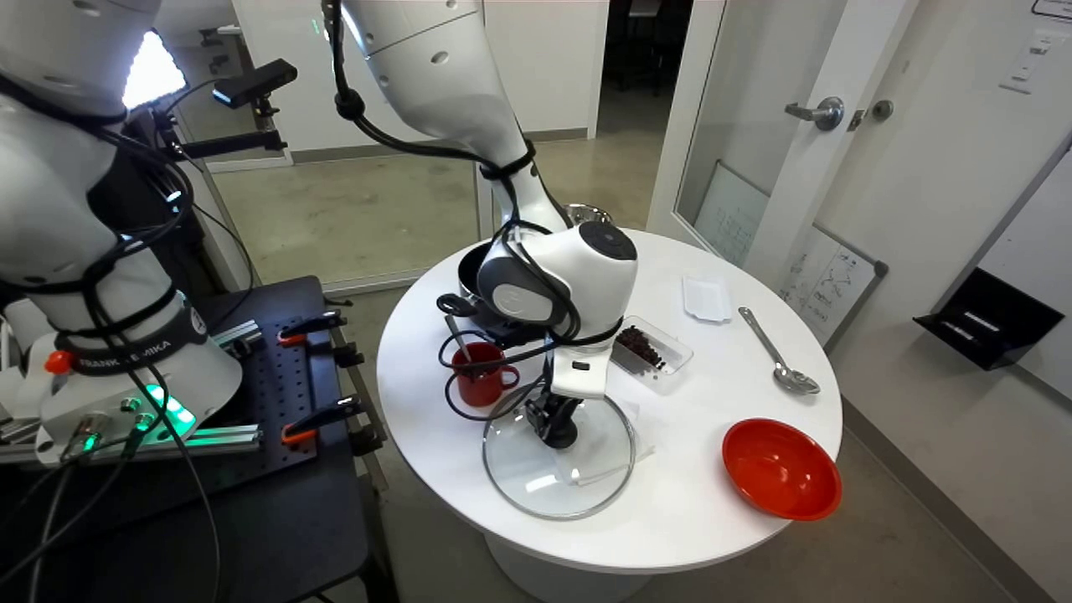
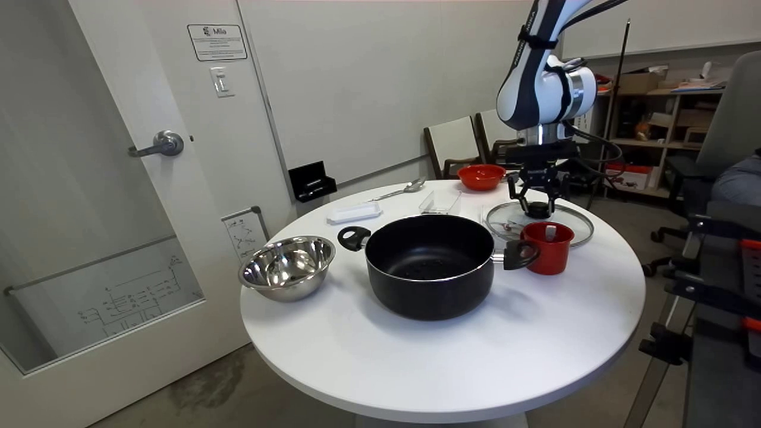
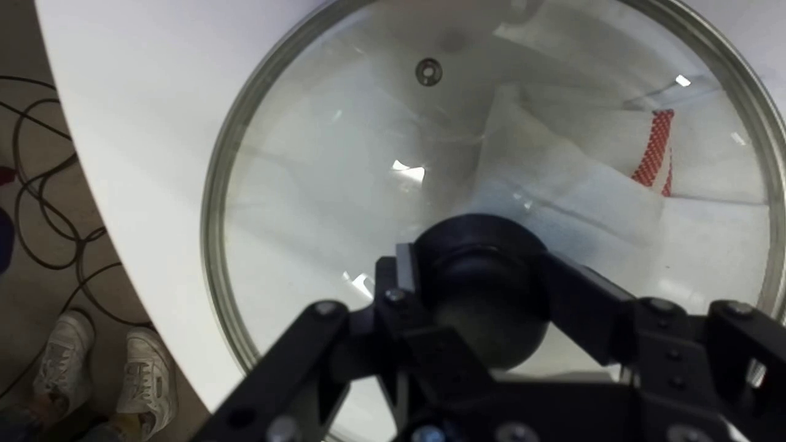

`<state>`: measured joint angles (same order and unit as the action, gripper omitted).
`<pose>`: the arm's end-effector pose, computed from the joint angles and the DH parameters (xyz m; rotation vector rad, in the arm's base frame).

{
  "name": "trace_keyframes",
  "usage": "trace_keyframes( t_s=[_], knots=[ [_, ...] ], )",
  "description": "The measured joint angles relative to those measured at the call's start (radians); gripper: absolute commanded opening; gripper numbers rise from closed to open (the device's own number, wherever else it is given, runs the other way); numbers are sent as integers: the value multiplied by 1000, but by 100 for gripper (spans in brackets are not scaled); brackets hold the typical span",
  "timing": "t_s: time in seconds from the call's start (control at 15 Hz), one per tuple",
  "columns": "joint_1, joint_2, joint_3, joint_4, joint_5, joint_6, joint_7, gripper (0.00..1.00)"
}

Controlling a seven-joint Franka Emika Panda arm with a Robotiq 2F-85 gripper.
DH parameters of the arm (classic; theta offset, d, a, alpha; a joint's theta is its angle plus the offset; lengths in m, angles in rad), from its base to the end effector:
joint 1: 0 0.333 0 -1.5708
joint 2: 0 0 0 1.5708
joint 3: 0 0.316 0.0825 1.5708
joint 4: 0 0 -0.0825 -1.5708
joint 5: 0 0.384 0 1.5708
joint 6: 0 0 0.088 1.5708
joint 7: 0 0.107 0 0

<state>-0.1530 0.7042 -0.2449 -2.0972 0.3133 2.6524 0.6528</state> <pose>0.4993 -0.2292 0.0793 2.4719 -1.8592 -0.1609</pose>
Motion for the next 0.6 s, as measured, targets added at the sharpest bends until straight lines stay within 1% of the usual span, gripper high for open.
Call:
trace_keyframes(
  t_s=[0.2,0.6],
  knots=[
    [0,-1,0,-5,0,10,0,26],
    [1,-14,-2,-43,0,77,0,26]
  ],
)
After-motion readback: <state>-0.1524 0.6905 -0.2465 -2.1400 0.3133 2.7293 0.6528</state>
